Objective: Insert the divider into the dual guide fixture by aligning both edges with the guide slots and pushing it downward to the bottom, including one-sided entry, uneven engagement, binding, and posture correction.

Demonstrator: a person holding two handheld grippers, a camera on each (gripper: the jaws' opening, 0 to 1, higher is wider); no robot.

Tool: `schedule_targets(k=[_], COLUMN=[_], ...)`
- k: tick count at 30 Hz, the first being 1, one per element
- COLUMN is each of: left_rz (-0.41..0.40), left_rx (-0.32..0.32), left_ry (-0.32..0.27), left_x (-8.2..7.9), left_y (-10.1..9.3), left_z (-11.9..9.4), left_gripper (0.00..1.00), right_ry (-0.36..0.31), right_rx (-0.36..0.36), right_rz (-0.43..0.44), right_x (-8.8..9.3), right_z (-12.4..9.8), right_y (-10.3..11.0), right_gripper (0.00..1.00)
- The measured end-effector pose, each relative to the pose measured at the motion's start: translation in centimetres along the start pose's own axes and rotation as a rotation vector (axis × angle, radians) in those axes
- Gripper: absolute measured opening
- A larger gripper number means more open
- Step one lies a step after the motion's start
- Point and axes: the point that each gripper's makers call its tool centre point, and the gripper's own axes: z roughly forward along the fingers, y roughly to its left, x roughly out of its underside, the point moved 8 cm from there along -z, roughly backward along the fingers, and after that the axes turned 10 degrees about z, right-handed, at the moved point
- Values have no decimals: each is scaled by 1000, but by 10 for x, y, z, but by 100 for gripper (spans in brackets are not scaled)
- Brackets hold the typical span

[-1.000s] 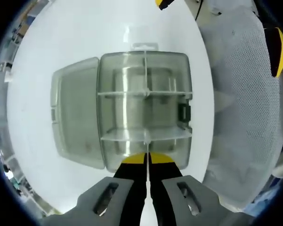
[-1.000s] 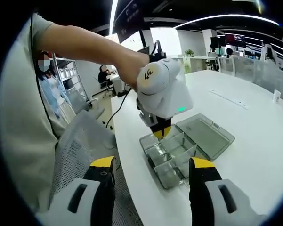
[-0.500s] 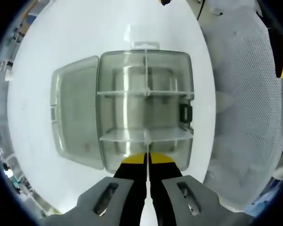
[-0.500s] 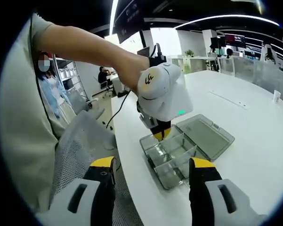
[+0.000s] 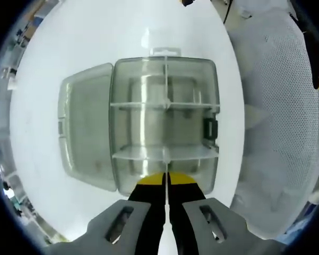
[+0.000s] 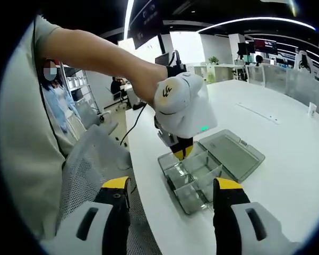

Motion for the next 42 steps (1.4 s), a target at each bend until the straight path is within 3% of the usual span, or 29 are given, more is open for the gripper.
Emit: schedule_targets(k=[25, 28, 35, 42], left_rz=[-5, -9, -35, -63], left_rx=[-38, -47, -60, -81], left_ry=[-14, -27, -64, -123], left_x=[4, 5, 7, 11], left_y=[-4, -3, 0, 1], left_z=[7, 8, 4, -5], left_gripper=[0, 8, 12, 22], right_ry=[3, 5, 8, 15], right_rx=[10, 9, 10, 12], right_rz=[-1, -1, -3, -5], right_x=[0, 1, 1, 2], right_z=[-5, -4, -4, -5], right_y=[-1, 0, 0, -2], right_gripper=[61, 61, 61, 61])
